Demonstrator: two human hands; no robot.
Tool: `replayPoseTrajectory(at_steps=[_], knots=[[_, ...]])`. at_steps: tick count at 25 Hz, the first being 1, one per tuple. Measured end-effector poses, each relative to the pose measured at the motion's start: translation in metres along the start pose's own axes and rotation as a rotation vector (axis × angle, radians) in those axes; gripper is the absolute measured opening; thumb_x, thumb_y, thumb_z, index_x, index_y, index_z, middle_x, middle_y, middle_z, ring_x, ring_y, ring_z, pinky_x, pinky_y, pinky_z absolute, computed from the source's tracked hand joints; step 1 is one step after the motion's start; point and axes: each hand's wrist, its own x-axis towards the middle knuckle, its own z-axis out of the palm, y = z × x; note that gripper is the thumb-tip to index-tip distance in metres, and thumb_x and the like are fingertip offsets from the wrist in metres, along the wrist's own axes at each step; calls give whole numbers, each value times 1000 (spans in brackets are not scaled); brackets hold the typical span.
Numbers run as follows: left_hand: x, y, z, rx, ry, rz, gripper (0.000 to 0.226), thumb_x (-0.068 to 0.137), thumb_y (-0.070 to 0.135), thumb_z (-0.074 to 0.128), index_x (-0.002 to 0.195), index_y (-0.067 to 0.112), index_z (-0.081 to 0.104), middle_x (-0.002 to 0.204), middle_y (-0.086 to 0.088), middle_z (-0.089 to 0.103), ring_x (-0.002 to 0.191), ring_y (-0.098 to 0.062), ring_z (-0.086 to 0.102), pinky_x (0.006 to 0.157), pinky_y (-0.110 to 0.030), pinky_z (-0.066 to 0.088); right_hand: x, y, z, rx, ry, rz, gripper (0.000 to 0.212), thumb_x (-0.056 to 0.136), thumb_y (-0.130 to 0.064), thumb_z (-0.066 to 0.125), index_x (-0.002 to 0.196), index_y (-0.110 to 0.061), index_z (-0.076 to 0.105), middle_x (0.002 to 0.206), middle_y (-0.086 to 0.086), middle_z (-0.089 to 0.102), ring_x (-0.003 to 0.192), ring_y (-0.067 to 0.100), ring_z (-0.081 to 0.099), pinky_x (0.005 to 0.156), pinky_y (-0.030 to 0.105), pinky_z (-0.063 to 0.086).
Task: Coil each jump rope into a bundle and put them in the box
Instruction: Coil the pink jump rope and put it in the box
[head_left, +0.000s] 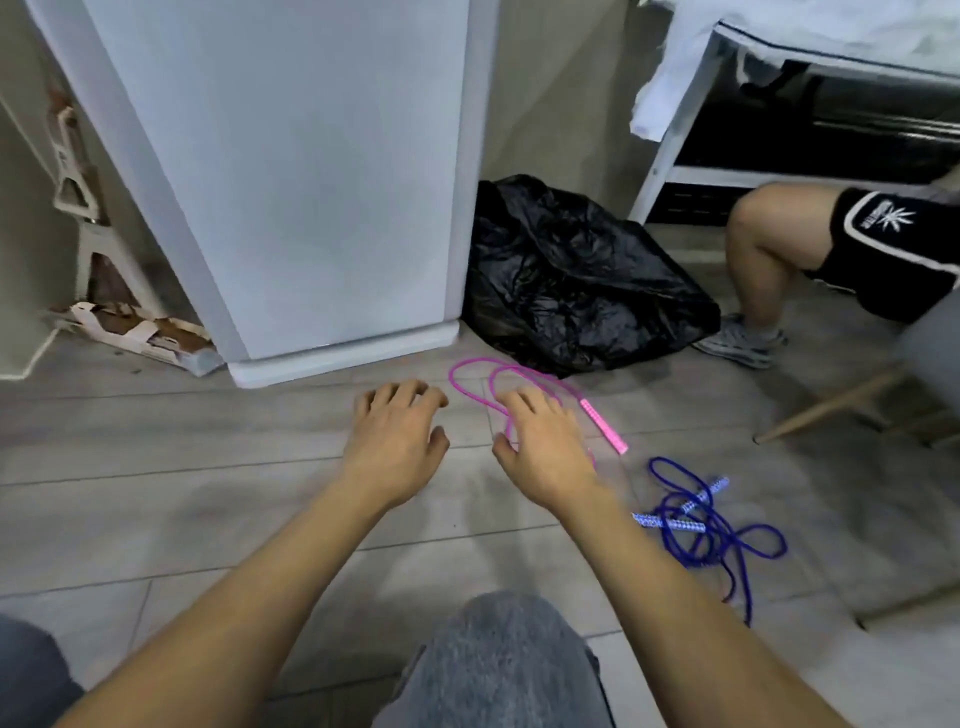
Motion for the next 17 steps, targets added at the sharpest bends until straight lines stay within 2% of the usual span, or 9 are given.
replayPoseTrajectory(at_steps=[4, 7, 10, 12, 14, 16, 17], knots=[[11, 10, 62, -15, -102, 32, 34, 90, 33, 52, 123, 27, 58, 125, 3, 55, 115, -26, 52, 100, -42, 34, -12, 45, 55, 32, -74, 122, 50, 89, -33, 58, 138, -23, 51, 138, 0, 52, 123, 29, 50, 102, 43, 35], [16, 11, 114, -22, -128, 62, 33, 81, 31, 53, 112, 24, 62, 113, 2, 60, 103, -27, 58, 91, -43, 40, -12, 73, 106, 51, -143, 181, 50, 94, -33, 55, 142, -24, 47, 143, -1, 49, 127, 27, 48, 110, 45, 28], [16, 10, 167, -26, -201, 81, 32, 80, 28, 59, 112, 27, 63, 112, 5, 60, 104, -23, 58, 92, -40, 40, -7, 104, 163, 104, -177, 245, 51, 94, -33, 56, 143, -23, 47, 144, 0, 48, 129, 26, 48, 110, 41, 35], [15, 6, 196, -28, -245, 87, 34, 80, 29, 55, 112, 28, 63, 114, 6, 60, 106, -23, 58, 93, -38, 37, -1, 122, 197, 109, -186, 303, 52, 93, -33, 57, 142, -22, 48, 142, 3, 50, 128, 28, 49, 108, 42, 38], [13, -2, 218, -21, -283, 89, 35, 80, 32, 49, 112, 28, 63, 113, 7, 60, 105, -22, 59, 93, -37, 36, 11, 143, 226, 93, -137, 400, 58, 89, -32, 62, 143, -20, 44, 140, 8, 50, 128, 32, 50, 107, 45, 40], [11, -12, 236, -21, -333, 83, 34, 82, 32, 51, 114, 28, 63, 116, 6, 60, 107, -23, 58, 95, -39, 39, 29, 169, 248, 118, -85, 560, 73, 86, -34, 67, 150, -21, 34, 147, 10, 44, 136, 33, 42, 111, 47, 36], [10, -18, 240, -24, -352, 78, 34, 83, 32, 52, 115, 28, 63, 117, 6, 60, 108, -24, 58, 95, -40, 41, 39, 183, 256, 159, -110, 628, 79, 87, -35, 66, 154, -20, 26, 152, 11, 39, 140, 33, 38, 114, 48, 33]])
